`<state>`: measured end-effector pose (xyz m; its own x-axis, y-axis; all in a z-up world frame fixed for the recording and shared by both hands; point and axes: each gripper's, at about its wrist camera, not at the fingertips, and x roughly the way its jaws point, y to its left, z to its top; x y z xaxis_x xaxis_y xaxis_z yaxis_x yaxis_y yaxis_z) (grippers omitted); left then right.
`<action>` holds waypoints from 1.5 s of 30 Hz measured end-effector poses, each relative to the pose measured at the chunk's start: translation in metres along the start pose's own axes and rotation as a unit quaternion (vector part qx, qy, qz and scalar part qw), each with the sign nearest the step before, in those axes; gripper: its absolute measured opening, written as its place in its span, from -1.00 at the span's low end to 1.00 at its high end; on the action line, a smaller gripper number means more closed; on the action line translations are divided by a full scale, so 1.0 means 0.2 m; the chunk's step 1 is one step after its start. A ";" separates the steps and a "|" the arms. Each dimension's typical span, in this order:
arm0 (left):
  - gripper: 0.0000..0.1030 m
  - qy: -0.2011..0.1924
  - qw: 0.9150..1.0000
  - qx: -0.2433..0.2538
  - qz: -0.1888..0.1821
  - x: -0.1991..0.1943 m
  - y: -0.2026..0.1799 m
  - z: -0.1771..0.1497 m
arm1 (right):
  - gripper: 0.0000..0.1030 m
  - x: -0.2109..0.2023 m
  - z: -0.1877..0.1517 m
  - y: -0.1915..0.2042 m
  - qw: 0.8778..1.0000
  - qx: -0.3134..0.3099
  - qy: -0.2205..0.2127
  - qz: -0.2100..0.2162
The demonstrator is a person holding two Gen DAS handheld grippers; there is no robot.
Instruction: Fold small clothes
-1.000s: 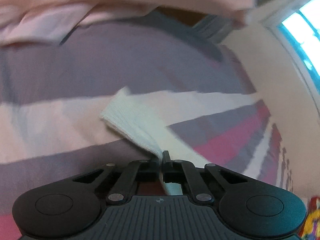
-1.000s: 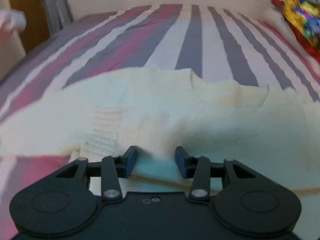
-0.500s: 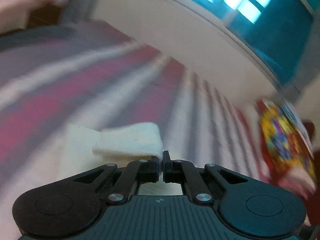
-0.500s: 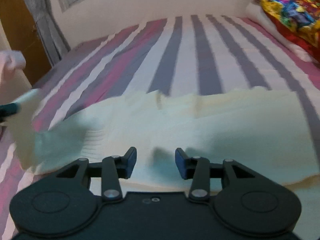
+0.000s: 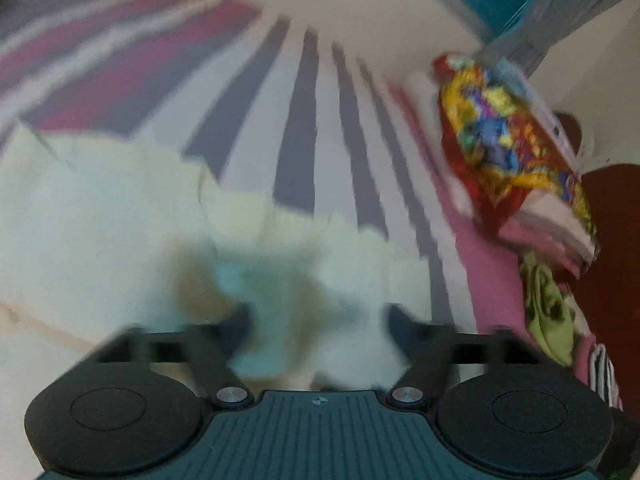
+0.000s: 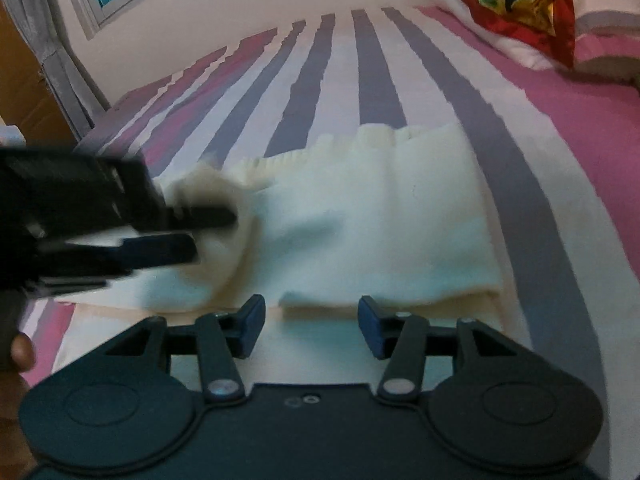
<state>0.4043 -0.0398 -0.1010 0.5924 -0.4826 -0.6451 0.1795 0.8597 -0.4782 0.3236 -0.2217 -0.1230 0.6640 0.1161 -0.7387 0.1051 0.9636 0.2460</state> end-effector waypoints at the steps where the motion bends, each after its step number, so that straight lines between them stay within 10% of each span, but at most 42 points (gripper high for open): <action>1: 0.65 -0.007 1.000 0.009 0.006 -0.04 0.02 0.01 | 0.02 0.00 0.00 0.01 1.000 0.000 -0.002 0.004; 12: 0.65 -0.018 0.992 0.005 0.126 -0.13 0.48 0.00 | 0.05 0.06 0.08 0.03 0.999 0.041 -0.017 -0.017; 18: 0.65 -0.003 0.991 0.003 0.135 -0.13 0.59 -0.14 | 0.03 0.13 0.10 -0.02 0.998 0.043 -0.014 -0.042; 25: 0.65 -0.007 0.989 0.018 0.144 -0.12 0.60 -0.20 | -0.75 0.14 0.08 0.04 0.999 0.044 -0.031 -0.009; 31: 0.65 -0.014 0.987 0.024 0.161 -0.10 0.59 -0.21 | -0.57 0.19 0.10 0.07 0.999 0.036 -0.014 -0.003; 33: 0.65 -0.012 0.986 0.032 0.166 -0.09 0.58 -0.22 | -0.78 0.19 0.10 0.09 1.000 0.025 -0.009 -0.001; 41: 0.65 -0.017 0.982 0.054 0.183 -0.07 0.56 -0.24 | -0.84 -0.12 0.21 0.11 0.990 -0.047 -0.126 -0.035; 45: 0.65 -0.022 0.983 0.046 0.179 -0.08 0.57 -0.25 | -0.84 -0.10 0.21 -0.05 0.990 -0.037 -0.113 -0.074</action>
<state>0.3764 0.0581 -0.1745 0.6636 -0.1408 -0.7347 0.0227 0.9855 -0.1684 0.3405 -0.2442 -0.0837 0.7950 -0.0769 -0.6017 0.1655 0.9818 0.0932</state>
